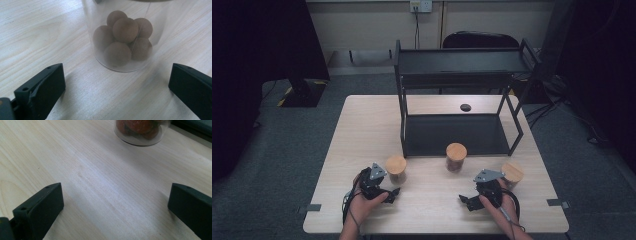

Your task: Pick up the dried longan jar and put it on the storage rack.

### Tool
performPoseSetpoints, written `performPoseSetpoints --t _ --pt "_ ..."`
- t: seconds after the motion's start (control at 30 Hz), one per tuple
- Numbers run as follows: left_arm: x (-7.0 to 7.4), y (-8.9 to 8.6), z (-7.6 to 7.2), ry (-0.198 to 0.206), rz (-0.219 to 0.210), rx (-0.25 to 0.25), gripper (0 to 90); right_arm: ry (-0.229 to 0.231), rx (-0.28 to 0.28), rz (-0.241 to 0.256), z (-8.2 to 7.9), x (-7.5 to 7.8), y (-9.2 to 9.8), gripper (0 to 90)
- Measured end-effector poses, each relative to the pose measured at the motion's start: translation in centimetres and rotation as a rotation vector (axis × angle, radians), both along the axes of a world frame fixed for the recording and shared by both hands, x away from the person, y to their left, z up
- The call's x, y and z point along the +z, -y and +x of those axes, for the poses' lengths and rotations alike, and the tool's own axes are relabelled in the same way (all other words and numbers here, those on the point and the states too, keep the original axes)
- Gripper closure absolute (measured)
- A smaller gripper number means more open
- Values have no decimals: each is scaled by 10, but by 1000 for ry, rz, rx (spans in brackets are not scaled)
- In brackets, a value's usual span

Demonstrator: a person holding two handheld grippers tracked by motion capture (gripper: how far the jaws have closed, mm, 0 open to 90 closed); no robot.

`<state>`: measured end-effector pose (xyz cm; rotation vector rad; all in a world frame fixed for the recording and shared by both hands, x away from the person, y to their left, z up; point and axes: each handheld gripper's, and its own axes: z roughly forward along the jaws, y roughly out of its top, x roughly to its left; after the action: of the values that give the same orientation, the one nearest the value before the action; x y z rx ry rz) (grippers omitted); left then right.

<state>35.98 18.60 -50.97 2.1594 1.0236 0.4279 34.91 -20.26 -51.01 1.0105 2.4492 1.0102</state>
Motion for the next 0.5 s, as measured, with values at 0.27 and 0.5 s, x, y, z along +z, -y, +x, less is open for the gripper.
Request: performPoseSetpoints --t 0.27,0.5 --pt "1 -2 1 -6 -27 22 26 0 0 0 0 0 0 0" --pt "5 -3 2 10 -66 36 38 -1 0 1 0 0 0 0"
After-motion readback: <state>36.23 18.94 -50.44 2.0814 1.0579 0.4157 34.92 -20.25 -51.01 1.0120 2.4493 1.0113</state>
